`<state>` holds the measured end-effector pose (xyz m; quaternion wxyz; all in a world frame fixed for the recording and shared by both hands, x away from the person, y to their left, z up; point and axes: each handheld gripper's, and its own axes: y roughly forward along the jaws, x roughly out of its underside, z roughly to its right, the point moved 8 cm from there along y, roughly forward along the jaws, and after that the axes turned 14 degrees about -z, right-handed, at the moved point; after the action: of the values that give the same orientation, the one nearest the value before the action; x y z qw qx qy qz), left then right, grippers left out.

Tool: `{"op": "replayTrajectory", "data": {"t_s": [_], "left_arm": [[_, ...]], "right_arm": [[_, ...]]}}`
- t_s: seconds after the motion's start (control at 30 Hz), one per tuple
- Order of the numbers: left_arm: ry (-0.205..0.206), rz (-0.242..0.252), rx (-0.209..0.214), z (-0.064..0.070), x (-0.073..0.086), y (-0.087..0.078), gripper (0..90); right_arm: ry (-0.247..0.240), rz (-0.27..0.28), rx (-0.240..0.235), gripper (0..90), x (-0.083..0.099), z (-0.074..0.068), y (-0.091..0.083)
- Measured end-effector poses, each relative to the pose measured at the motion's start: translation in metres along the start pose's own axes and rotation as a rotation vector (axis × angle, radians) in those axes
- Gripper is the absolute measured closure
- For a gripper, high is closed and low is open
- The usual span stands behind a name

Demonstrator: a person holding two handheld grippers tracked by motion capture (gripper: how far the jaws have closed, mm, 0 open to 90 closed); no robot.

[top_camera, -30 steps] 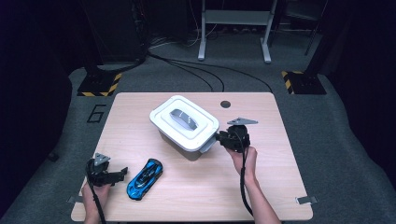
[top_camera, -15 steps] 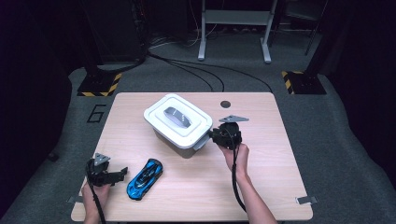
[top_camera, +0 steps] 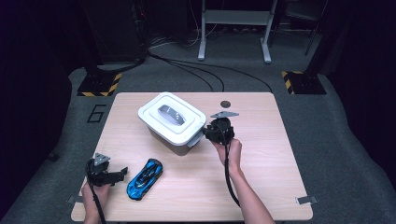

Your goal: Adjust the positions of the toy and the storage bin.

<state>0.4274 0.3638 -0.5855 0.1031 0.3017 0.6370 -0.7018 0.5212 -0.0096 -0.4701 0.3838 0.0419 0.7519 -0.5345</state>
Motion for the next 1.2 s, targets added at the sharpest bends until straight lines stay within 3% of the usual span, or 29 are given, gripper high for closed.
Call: {"op": "replayTrajectory", "data": {"t_s": [0.23,0.43,0.6,0.73,0.87,1.2], "left_arm": [[0.001,0.000,0.001,0.000,0.000,0.000,7.1],[0.001,-0.001,0.001,0.000,0.000,0.000,7.2],[0.004,-0.007,0.002,0.000,0.000,-0.001,7.4],[0.002,-0.001,0.001,0.000,0.000,0.000,7.4],[0.004,-0.006,0.001,0.000,0.000,-0.001,7.5],[0.006,-0.011,0.002,0.000,0.001,-0.001,7.6]], "right_arm": [[0.029,0.041,0.007,59.6,-0.017,0.010,-0.014],[0.014,0.032,0.009,58.8,-0.030,0.010,-0.008],[0.062,0.014,-0.037,58.8,-0.036,0.010,0.003],[0.058,0.009,-0.042,56.5,-0.037,0.012,0.004],[0.087,0.004,-0.079,58.7,-0.040,0.014,0.005],[0.085,-0.001,-0.120,59.9,-0.035,0.003,0.006]]}}
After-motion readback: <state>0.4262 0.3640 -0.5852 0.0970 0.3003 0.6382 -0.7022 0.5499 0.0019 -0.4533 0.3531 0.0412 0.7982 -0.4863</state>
